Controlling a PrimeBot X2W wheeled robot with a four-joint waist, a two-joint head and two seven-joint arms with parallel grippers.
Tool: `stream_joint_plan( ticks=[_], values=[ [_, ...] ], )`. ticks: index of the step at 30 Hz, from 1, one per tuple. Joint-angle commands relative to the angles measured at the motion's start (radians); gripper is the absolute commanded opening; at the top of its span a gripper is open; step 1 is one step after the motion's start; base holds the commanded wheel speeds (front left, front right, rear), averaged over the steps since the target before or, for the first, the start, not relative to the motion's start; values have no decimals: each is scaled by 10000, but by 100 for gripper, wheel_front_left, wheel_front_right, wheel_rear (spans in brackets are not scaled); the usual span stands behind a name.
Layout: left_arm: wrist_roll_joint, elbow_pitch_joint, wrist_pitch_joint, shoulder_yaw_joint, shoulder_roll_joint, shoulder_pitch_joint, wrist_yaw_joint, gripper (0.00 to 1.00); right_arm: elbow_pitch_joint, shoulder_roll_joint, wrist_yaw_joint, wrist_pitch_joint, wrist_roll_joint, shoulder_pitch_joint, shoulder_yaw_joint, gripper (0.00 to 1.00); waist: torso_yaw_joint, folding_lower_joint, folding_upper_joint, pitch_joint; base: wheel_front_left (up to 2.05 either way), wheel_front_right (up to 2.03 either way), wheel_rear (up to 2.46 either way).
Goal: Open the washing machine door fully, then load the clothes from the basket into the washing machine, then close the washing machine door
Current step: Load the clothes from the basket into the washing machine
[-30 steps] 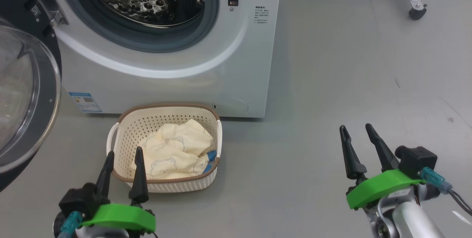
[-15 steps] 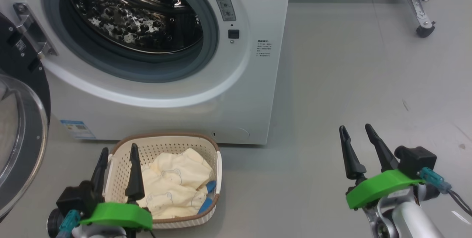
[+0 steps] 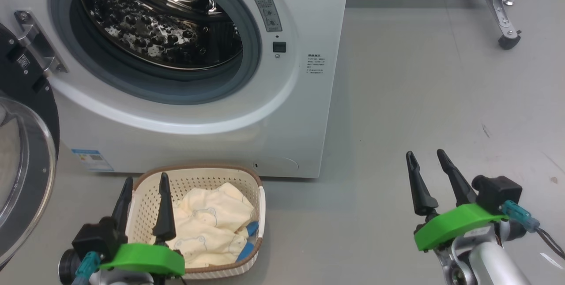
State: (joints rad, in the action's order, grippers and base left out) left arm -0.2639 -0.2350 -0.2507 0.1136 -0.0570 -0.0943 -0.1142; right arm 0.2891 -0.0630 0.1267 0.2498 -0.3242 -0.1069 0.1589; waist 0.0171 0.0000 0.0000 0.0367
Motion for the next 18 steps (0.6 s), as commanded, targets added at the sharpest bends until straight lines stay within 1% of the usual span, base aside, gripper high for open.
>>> stream_joint_plan(
  ticks=[1, 18],
  values=[
    [87, 248, -111, -303, -64, -228, -33, 100, -298, -31, 40, 120, 34, -216, 170, 100, 1, 0, 0, -6, 0, 0, 0],
    [148, 176, -111, -252, -33, -225, -107, 100, -365, -15, 40, 120, 38, -178, 169, 100, 14, 0, 0, 43, 0, 0, 0]
  ],
)
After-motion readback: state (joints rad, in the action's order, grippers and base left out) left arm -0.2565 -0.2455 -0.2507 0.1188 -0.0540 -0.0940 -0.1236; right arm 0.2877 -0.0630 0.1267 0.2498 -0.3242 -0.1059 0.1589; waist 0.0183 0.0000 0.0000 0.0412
